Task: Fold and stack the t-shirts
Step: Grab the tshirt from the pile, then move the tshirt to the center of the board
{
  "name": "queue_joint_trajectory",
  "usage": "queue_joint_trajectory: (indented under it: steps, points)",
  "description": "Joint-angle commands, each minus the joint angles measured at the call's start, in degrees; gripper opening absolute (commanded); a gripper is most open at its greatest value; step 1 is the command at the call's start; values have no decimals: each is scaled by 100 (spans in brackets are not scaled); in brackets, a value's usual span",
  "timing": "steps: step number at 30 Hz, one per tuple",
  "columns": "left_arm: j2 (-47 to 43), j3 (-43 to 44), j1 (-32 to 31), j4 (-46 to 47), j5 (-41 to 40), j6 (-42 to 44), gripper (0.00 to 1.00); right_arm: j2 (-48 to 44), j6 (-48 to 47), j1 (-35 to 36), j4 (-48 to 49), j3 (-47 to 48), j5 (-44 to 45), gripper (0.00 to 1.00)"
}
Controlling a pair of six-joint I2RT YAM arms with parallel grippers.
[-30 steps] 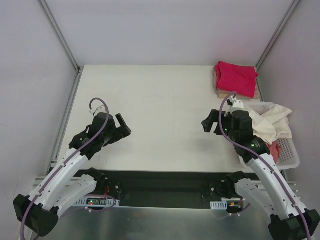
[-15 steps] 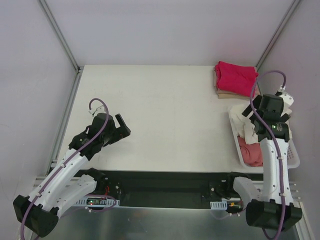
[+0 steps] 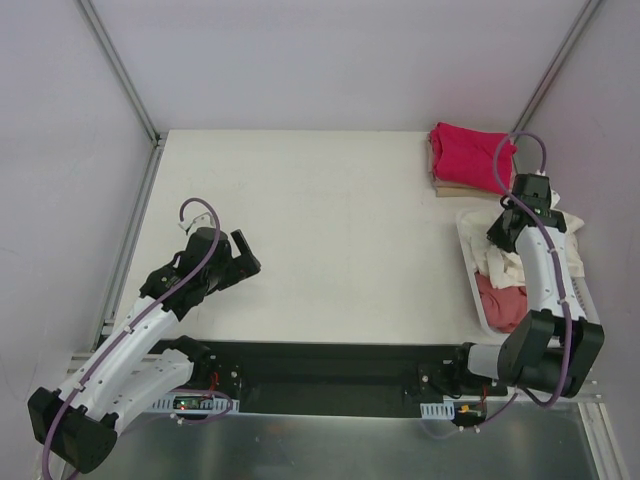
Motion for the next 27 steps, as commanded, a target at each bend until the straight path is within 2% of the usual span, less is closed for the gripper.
queue_joint_trajectory:
  steps: [1,4,7,11,13,15,17,19,21,25,27]
  points:
    - [-76,-81,51,-74,-83,28,99,-453,54,-27,73,552,177,10]
    - [-85,-90,51,-74,-127,-33,99,-1016,-148,-18,38,1017,239,6]
    - [-24,-81,51,-65,-197,-51,99,-1490,-411,-10,37,1614,-234,5]
    - [152,-37,51,14,-241,-34,99,-1799,-614,139,160,2397,-1638,5]
    - [319,-28,51,49,-233,-25,99,-1782,-675,358,300,2817,-2053,6]
    - [468,-37,51,128,-207,-25,99,-1607,-737,543,529,3109,-2878,6]
    - [582,-37,51,181,-136,36,99,-1274,-746,947,583,3715,-3406,6]
    - [741,-11,51,190,-57,81,99,-1036,-746,1745,565,4145,-3252,1]
    - [828,-20,51,190,-83,55,99,-684,-1132,2656,652,4708,-3049,1]
    - [864,-2,51,181,-31,81,99,377,-1458,3821,608,6192,-3101,1]
    - [777,-20,51,190,-74,90,99,661,-1432,4285,1064,6756,-3066,1]
